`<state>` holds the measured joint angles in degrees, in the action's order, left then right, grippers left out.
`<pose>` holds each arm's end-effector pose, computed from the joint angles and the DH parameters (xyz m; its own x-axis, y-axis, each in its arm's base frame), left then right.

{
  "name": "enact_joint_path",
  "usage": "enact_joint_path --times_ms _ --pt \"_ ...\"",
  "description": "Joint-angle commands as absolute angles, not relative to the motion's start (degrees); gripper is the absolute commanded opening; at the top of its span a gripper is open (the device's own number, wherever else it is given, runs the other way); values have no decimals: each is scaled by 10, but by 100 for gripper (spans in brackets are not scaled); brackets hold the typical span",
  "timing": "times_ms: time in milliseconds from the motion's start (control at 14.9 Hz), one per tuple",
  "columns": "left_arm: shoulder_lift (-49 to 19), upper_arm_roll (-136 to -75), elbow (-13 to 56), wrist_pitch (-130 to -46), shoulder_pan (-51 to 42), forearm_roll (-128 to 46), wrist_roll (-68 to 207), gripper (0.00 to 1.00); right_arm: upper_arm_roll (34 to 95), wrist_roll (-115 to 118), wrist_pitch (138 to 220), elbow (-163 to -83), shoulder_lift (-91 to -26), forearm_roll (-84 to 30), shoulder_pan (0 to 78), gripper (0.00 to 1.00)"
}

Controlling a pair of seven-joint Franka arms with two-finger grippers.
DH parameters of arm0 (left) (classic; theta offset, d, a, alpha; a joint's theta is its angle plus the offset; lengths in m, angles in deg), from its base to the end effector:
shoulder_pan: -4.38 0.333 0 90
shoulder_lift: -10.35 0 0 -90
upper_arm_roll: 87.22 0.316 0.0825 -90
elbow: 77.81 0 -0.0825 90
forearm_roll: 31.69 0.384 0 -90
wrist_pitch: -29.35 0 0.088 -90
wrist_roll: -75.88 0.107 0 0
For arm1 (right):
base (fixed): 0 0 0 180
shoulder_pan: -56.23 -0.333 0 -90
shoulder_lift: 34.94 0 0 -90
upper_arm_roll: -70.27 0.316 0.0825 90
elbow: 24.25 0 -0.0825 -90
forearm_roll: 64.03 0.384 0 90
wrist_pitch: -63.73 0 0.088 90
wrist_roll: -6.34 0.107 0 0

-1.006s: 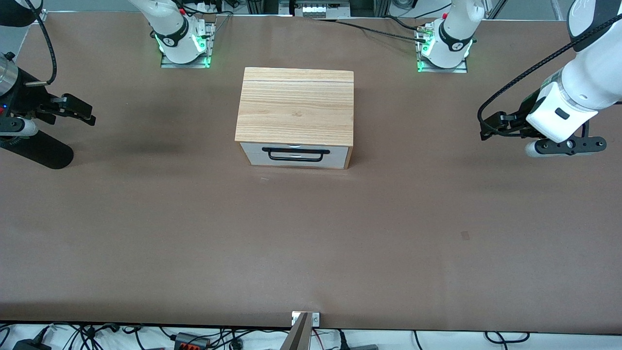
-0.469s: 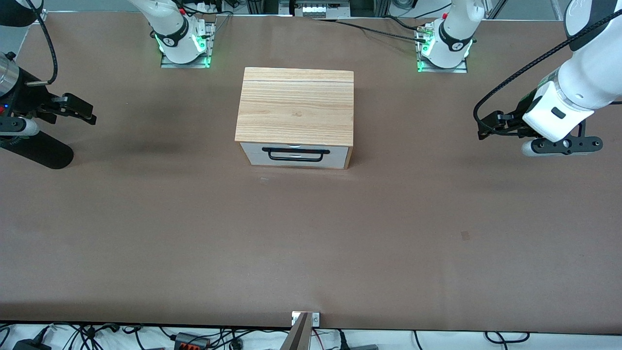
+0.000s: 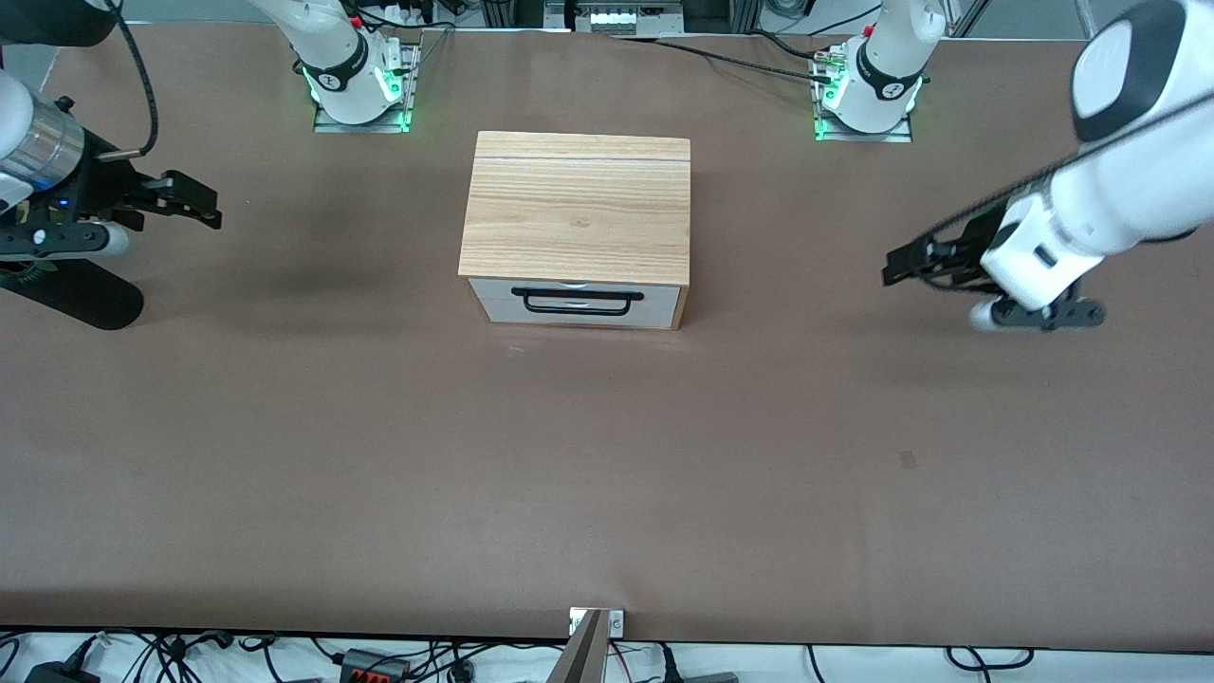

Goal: Pull top drawer with both arms simultaneously
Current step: 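Move the left gripper and the right gripper toward the drawer handle ends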

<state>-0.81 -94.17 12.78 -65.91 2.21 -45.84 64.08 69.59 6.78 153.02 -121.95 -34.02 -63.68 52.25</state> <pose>0.6000 -0.1149 0.5177 0.9841 0.0634 -0.1660 0.1016 -0.9671 0.2330 0.5408 0.0318 0.5693 0.9902 0.0495 -0.1304 0.0492 -0.9988 -0.0053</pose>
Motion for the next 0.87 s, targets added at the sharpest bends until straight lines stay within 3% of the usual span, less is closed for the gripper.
enact_joint_path --times_ms 0,201,469,804 --pt "-50 -943 111 -686 18 -507 707 100 696 68 1519 -1207 -355 -633 525 100" --pt "-100 -944 111 -708 17 -643 741 100 697 39 1525 -1189 -383 -604 520 100" --pt "-142 -947 111 -708 -1 -737 788 100 697 18 1535 -1185 -464 -459 509 100" --pt "-201 -949 111 -732 -23 -857 905 100 701 -112 1679 -1274 -504 -304 476 100"
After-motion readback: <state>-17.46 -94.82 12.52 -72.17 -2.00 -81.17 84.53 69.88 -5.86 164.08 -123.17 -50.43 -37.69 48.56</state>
